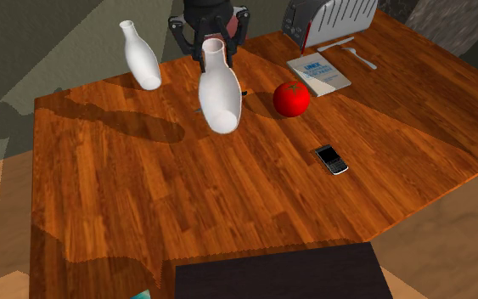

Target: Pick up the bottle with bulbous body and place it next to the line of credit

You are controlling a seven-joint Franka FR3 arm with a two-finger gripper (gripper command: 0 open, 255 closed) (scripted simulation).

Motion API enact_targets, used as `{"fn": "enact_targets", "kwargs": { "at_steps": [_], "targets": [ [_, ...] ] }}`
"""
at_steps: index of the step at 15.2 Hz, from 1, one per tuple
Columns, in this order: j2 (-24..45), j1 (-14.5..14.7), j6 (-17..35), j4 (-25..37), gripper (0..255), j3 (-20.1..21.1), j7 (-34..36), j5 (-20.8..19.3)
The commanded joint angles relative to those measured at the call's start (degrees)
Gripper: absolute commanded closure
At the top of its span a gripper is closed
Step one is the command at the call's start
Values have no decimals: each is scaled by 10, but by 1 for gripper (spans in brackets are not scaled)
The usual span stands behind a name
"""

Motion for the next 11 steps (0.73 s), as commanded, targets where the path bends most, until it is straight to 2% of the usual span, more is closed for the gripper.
{"fn": "enact_targets", "kwargs": {
  "at_steps": [1, 11],
  "targets": [
    [-37, 6, -8, -30, 255, 5, 10, 4],
    [-178, 41, -90, -88, 255, 42, 75, 31]
  ]
}}
